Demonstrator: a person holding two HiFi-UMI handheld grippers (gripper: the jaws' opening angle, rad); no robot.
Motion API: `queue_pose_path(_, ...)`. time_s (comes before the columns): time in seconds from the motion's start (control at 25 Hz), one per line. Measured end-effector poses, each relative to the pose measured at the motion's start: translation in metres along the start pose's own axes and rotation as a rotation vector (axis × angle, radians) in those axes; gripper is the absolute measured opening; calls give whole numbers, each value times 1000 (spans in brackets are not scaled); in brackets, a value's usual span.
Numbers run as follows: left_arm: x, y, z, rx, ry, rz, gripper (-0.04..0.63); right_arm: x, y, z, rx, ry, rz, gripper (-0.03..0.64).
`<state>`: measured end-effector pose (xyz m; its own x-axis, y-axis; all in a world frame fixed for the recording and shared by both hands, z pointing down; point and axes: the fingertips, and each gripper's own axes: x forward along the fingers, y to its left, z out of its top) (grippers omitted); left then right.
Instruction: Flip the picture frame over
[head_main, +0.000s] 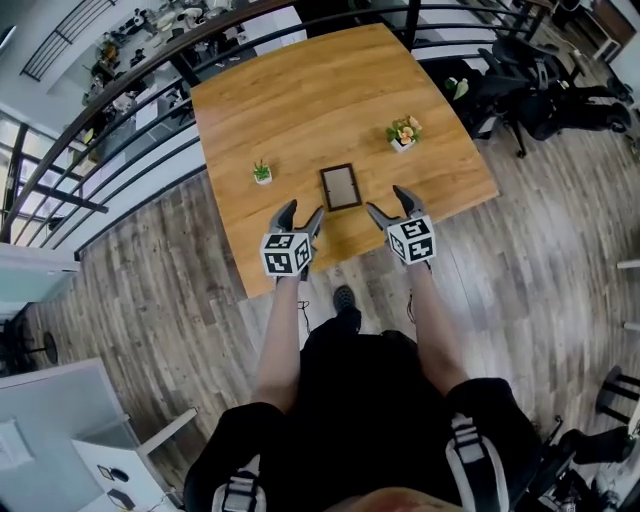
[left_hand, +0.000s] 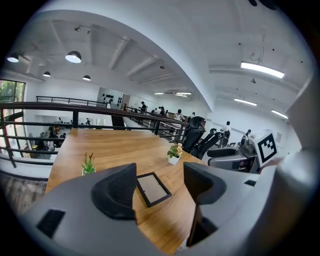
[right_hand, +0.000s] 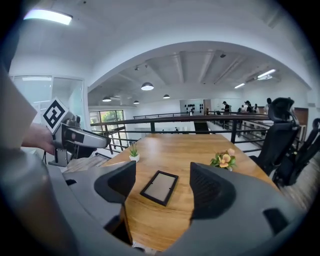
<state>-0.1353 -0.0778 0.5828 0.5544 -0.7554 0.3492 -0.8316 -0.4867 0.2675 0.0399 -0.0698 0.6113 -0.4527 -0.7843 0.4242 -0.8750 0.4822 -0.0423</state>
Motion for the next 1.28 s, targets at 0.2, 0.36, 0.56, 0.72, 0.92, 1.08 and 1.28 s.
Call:
queue_pose_path(0.2,30,7,27,48,-1,-37,302,15,-20,16,20,-26,-46,336)
queue_pose_path(0.36,40,2,40,86,2,-54,302,16,-33,26,15,-32,-62,331)
queue_pose_path(0.56,49,9,47,83,5,-24,302,25,-50,36,13,-42,-63,328)
queue_pose_path(0.72,59,18,36,47,24,28,302,44,-60,30,4,-11,-10,328)
queue_pose_path(0.92,82,23,29,-9,29,101,302,69,-87,37,-25,14,61,328)
queue_pose_path(1.08,102,22,23,-64,22,163,302,89,-108,42,-58,32,117,325)
queue_pose_path(1.28,116,35,-4,-150,43,244,302,119,-123,29,-81,87,188,322)
